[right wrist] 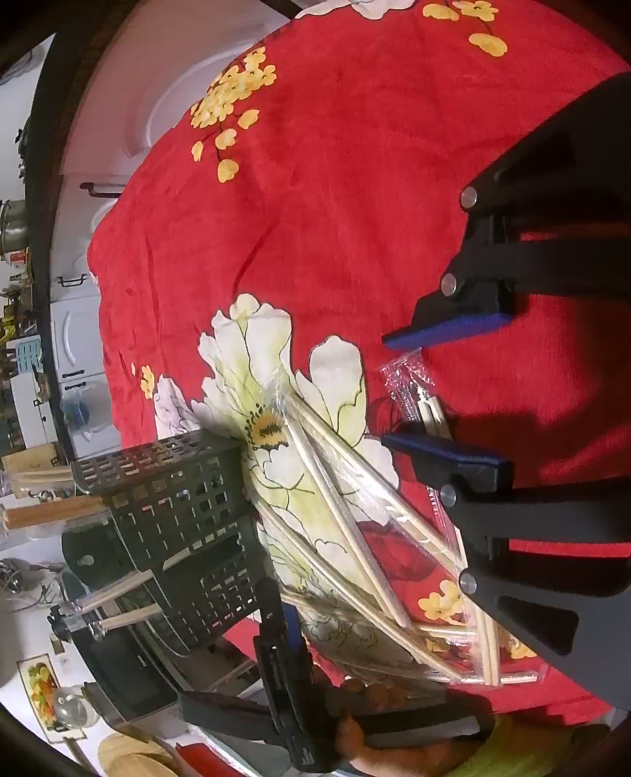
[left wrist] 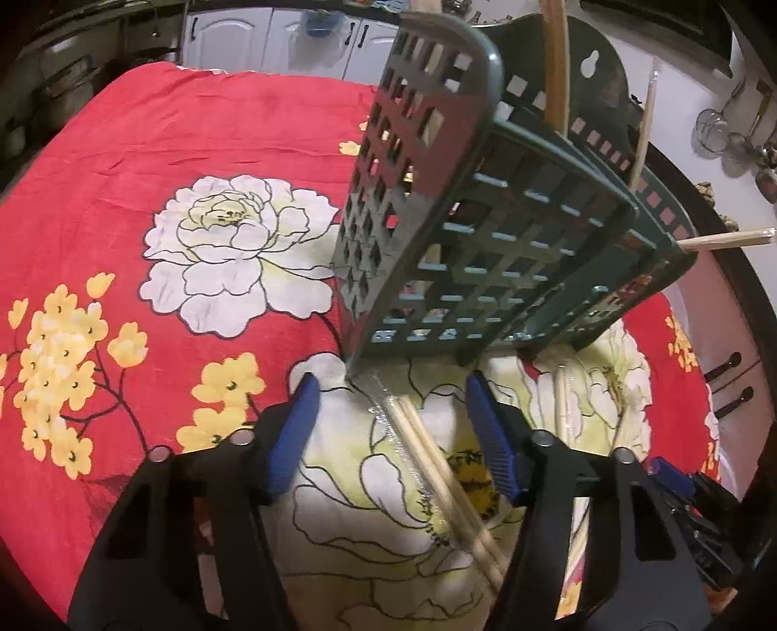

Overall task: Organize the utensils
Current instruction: 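Close the left gripper on a wooden chopstick while the right gripper closes on another, then lift the chopsticks in both grippers up over the green caddy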

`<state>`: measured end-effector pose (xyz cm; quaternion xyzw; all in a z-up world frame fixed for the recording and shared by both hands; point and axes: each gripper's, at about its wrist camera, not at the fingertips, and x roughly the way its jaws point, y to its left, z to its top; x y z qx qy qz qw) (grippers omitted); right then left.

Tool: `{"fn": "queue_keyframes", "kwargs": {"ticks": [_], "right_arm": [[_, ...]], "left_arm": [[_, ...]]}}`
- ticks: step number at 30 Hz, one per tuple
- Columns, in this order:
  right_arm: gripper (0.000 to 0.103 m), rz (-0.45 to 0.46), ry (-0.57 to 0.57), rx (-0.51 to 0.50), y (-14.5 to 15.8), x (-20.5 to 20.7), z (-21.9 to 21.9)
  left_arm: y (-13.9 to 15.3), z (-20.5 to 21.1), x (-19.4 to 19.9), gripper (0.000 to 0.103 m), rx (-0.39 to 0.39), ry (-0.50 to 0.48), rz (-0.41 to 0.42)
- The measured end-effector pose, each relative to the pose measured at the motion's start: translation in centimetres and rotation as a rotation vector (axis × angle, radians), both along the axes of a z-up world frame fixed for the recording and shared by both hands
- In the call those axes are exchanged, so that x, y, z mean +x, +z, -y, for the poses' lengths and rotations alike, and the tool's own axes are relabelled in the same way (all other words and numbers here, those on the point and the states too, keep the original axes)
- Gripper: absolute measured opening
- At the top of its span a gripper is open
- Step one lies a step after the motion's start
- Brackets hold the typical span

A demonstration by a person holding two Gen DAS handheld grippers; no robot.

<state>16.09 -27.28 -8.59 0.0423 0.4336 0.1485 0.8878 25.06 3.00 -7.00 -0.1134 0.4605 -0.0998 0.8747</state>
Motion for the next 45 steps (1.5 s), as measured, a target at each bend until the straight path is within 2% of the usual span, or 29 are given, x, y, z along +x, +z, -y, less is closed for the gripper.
{"fn": "queue_keyframes", "kwargs": {"ticks": [6, 8, 19, 25, 29, 35, 45], "right_arm": [[0.015, 0.001, -0.001, -0.002, 0.1, -0.1, 0.1], [0.01, 0.002, -0.002, 0.002, 0.2, -0.1, 0.1], [0.008, 0.034, -0.031, 0.034, 0.9, -0.4, 1.0], [0.008, 0.073, -0.045, 0.038, 1.9, -0.9, 1.4], [0.007, 0.108, -0.055, 0.041, 2.9, -1.3, 1.7], [0.007, 0.172, -0.071, 0.029, 4.7, -2.0, 2.0], [0.007, 0.259, -0.048, 0.015, 7.8, -2.7, 1.4]], "left_arm": [[-0.2, -0.7, 0.4, 0.032, 0.022, 0.016, -0.002], [-0.2, -0.9, 0.4, 0.03, 0.022, 0.017, -0.002], [-0.4, -0.5, 0.5, 0.015, 0.067, 0.014, 0.001], [-0.5, -1.2, 0.4, 0.01, 0.058, 0.007, -0.009], [-0.3, -1.9, 0.2, 0.004, 0.022, 0.0, -0.013], [2.1, -1.8, -1.7, 0.003, 0.032, -0.026, 0.079], [6.9, -2.0, -4.4, 0.003, 0.022, -0.01, 0.211]]}}
